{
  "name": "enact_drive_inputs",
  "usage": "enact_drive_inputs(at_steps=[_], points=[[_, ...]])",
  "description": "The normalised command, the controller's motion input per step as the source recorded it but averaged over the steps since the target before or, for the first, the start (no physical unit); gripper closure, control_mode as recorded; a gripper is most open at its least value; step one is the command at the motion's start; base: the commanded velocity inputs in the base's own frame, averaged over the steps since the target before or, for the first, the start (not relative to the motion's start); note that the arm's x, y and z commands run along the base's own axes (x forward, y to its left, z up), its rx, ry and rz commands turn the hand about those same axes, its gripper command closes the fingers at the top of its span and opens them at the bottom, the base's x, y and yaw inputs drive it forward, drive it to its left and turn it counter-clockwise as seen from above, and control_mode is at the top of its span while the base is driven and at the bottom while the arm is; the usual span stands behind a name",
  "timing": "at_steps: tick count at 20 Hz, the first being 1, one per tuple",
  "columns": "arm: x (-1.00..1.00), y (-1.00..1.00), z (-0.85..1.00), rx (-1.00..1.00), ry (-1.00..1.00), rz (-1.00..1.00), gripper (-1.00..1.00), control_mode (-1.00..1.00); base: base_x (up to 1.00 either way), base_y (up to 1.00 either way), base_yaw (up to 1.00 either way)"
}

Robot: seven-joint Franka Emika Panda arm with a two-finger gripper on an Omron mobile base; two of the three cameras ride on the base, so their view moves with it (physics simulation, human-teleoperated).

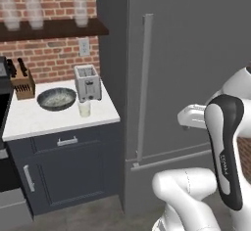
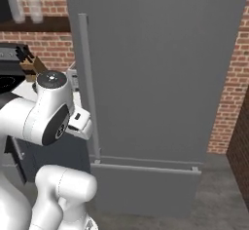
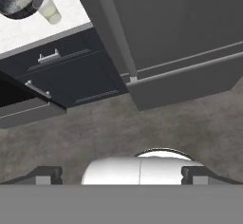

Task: Grab a lemon wedge from the fridge and one ice cube from the ice bowl, and put them in the glass of lemonade.

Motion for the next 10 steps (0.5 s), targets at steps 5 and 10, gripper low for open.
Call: enact_drive_inputs(at_steps=[5, 10], points=[[0.00, 0.00, 0.00, 0.00, 0.00, 0.00, -1.00, 1.00, 0.00, -0.03, -0.15], [0.00, 0.00, 0.00, 0.00, 0.00, 0.00, -1.00, 1.00, 0.00, 0.13, -0.26]])
